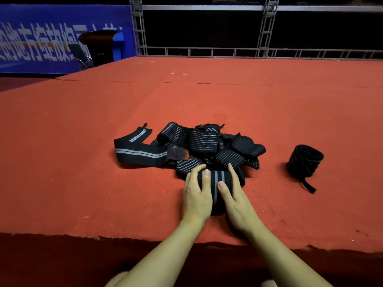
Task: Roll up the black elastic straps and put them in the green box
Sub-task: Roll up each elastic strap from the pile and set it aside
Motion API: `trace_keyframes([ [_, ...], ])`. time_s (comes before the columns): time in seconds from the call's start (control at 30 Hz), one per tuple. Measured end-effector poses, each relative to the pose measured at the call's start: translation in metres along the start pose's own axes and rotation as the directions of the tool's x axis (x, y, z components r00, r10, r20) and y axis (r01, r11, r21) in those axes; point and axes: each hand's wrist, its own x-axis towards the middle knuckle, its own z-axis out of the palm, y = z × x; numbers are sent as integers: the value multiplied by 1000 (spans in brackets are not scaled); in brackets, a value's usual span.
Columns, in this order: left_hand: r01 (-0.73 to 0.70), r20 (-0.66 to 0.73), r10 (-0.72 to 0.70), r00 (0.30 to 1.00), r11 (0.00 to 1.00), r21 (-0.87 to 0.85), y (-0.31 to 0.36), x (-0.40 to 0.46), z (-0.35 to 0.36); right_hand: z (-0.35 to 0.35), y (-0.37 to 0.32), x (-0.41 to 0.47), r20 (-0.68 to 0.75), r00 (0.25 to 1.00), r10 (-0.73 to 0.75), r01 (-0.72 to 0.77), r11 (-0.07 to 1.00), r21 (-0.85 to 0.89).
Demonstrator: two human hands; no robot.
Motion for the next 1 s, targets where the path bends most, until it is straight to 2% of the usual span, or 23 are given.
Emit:
trace_keyframes([
  [0.23,-28,-70,30,997,999,35,0,-3,8,3,1,0,46,999,-10,12,1000,-29],
  [0.43,82,-37,-81,996,996,31,0,0,2,0,-4,-2,78,997,-28,29,999,-17],
  [0.57,134,20,-134,991,991,-11,7,-2,0,0,-7,-10,-55,998,-41,42,999,23],
  [0.67,95,124,-97,988,995,18,10,-4,2,-11,-12,-15,-153,988,-33,33,999,-5],
  [0.77,14,176,-36,984,992,124,8,-1,8,-38,-18,-10,-241,969,-58,25,990,-138],
  [0.93,11,132,-65,989,926,377,6,12,20,-99,-31,18,-428,898,-105,-16,963,-269],
  [1.0,-21,113,-30,993,902,431,7,16,26,-124,-37,34,-506,856,-110,-45,958,-284],
])
